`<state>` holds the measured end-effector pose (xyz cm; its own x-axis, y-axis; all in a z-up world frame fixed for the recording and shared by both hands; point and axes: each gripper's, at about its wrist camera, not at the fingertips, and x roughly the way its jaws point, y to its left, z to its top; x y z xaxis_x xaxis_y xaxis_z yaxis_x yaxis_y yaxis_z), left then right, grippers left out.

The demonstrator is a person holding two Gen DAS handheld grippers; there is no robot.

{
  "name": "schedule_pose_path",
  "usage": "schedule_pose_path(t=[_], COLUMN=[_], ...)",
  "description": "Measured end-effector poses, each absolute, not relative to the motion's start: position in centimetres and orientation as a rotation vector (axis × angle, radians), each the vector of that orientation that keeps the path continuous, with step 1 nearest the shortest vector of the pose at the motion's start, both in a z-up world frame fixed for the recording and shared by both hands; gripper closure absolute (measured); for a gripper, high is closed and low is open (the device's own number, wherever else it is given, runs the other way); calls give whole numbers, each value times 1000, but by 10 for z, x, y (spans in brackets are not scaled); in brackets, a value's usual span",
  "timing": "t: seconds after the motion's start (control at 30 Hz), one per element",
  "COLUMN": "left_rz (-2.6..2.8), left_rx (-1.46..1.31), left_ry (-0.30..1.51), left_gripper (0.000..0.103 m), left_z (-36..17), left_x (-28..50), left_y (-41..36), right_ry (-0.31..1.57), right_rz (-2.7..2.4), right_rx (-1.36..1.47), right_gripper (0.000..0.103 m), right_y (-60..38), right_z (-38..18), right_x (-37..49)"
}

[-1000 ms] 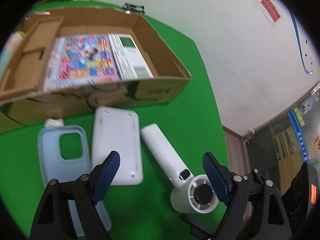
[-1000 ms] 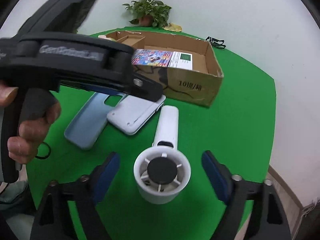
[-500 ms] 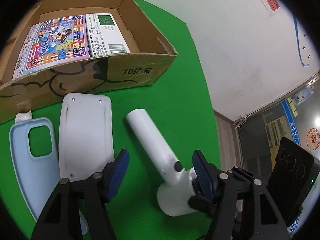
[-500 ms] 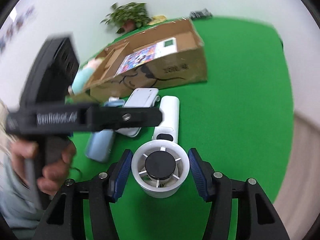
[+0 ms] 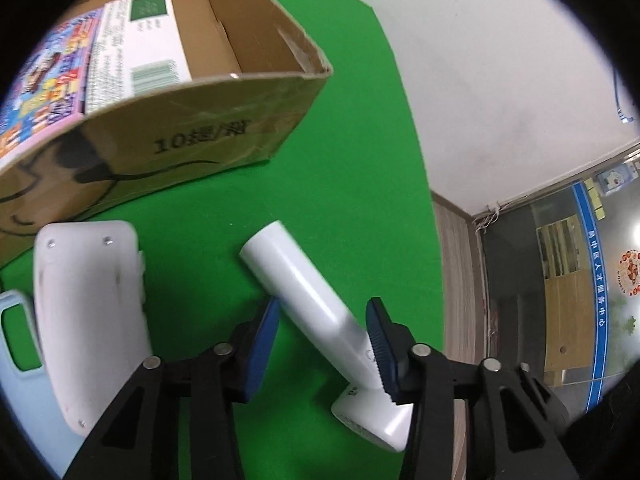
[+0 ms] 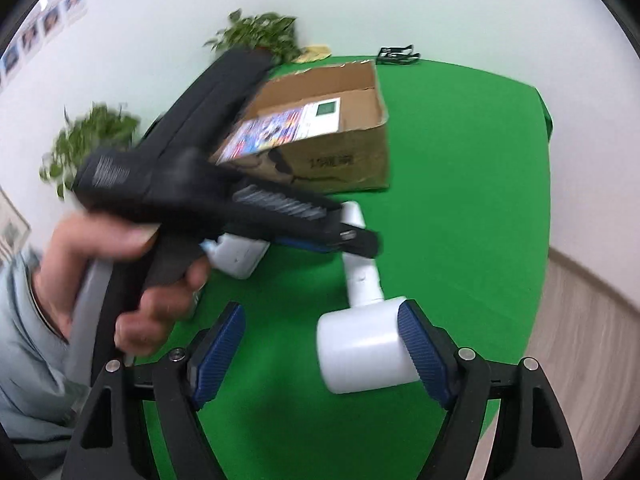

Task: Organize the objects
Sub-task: 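Move both grippers to the white handheld fan and close on its head, then carry the fan into the large box and lower it beside the medicine box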

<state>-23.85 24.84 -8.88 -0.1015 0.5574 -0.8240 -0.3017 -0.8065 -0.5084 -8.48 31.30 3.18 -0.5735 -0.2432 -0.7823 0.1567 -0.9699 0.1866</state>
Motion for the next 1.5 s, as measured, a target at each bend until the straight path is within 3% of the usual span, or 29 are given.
schedule_pose_path(t=[0.33, 0.4, 0.7, 0.73, 0.77, 0.93, 1.1, 1.2, 1.27, 1.33, 1.5], left_rz=[1940, 1932, 2013, 2027, 2044, 2074, 2064, 2025, 1985, 1954, 1844], left_rx=[-1625, -1625, -1540, -1517, -1487, -1385, -1436, -1541, -1589, -1641, -1720], left_ry=[-319, -324, -280, -280, -278, -250, -335, -368, -378, -407, -487], left_gripper=[64, 66, 69, 74, 103, 102, 102, 92, 61, 38, 38], left_z=[-98, -97, -70, -63, -52, -16, -20, -43, -59, -73, -103], left_x=[-248, -245, -233, -232, -232, -240, -251, -255, -254, -253, -253], left_y=[252, 251, 232, 229, 225, 211, 192, 176, 172, 169, 173], right_ry=[-83, -77, -108, -109, -104, -169, -134, -107, -112, -110, -136], right_rz=[-2721, -2701, -2724, -2735, -2751, -2809, -2761, -2744, -2731, -2718, -2697], right_rx=[1385, 1428, 1402, 1383, 1357, 1257, 1264, 1307, 1332, 1357, 1393], right_gripper=[26, 47, 50, 50, 50, 51, 51, 51, 51, 51, 51], right_y=[314, 310, 309, 309, 307, 311, 295, 292, 292, 292, 287], right_z=[27, 22, 27, 30, 36, 63, 70, 62, 59, 55, 47], right_x=[-84, -85, -74, -72, -72, -82, -102, -104, -101, -104, -103])
